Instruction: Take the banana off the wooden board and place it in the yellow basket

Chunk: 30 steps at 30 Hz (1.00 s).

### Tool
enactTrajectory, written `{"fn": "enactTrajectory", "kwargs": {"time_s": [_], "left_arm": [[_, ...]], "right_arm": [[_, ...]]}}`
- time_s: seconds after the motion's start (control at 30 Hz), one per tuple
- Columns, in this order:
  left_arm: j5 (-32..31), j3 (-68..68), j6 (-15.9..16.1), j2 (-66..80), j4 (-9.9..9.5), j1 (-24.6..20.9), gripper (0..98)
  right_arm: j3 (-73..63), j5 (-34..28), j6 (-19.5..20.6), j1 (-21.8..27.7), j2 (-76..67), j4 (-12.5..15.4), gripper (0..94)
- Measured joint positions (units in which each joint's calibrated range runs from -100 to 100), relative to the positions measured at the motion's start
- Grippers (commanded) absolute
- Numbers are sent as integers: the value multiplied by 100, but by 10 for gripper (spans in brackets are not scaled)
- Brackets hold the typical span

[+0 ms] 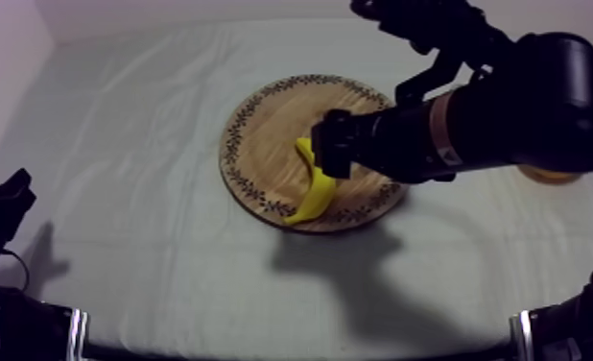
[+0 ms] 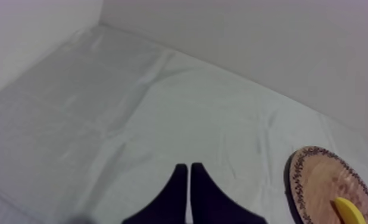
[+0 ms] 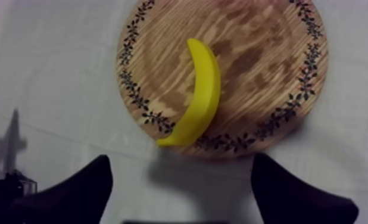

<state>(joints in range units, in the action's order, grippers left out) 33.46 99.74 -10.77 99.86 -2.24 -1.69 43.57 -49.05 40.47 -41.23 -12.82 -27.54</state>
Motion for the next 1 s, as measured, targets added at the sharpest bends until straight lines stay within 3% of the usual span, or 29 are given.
{"fn": "enactTrajectory", "kwargs": {"time_s": [0.2,0.67,1.0], "left_arm": [[0,0,0,0,0,0,1],[0,0,0,0,0,0,1],[0,0,0,0,0,0,1]], "right_arm": [[-244,295,-131,195,562,96,880],[-850,543,243,410,2417,-297,871],[-1789,-70,257,298,3928,-463,801]]}}
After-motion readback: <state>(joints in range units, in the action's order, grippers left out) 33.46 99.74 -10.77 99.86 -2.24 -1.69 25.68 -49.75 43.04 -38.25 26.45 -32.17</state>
